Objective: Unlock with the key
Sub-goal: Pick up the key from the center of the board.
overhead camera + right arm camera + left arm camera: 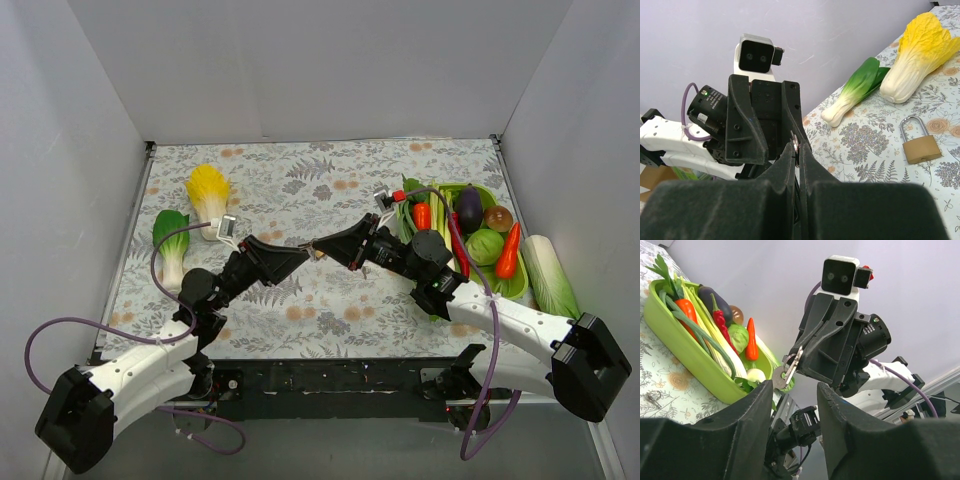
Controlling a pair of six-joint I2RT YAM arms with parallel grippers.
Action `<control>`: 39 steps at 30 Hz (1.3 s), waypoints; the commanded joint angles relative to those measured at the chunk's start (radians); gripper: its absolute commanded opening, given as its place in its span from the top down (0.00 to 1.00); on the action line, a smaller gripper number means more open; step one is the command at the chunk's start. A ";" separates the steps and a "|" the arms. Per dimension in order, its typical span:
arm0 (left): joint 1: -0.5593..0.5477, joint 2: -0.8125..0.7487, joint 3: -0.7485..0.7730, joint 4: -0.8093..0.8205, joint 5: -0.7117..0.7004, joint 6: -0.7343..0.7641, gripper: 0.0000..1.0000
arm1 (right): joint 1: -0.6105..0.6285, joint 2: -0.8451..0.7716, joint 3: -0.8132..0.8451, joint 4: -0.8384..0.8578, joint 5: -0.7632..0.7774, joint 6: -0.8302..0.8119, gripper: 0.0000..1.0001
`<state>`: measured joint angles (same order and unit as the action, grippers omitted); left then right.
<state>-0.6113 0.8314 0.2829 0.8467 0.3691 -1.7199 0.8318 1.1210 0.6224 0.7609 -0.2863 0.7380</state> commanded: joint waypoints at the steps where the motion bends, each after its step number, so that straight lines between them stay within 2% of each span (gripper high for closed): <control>1: -0.005 -0.006 0.022 0.009 -0.032 -0.004 0.62 | 0.004 0.000 0.000 0.057 0.012 0.008 0.99; 3: -0.005 -0.002 0.019 0.020 -0.035 -0.010 0.67 | 0.004 0.002 -0.001 0.055 0.012 0.008 0.99; 9: -0.007 0.003 0.021 0.026 -0.051 -0.017 0.68 | 0.004 0.002 -0.001 0.055 0.007 0.009 0.99; 20: -0.007 0.021 0.025 0.048 -0.053 -0.023 0.79 | 0.004 0.003 -0.004 0.049 0.006 0.009 0.99; 33: -0.008 0.028 0.022 0.060 -0.065 -0.029 0.85 | 0.004 0.008 -0.009 0.045 0.001 0.008 0.99; 39: -0.008 0.026 0.016 0.064 -0.073 -0.030 0.96 | 0.004 0.007 -0.013 0.040 -0.001 0.008 0.99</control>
<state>-0.6128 0.8608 0.2832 0.8764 0.3153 -1.7538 0.8314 1.1305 0.6224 0.7631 -0.2874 0.7494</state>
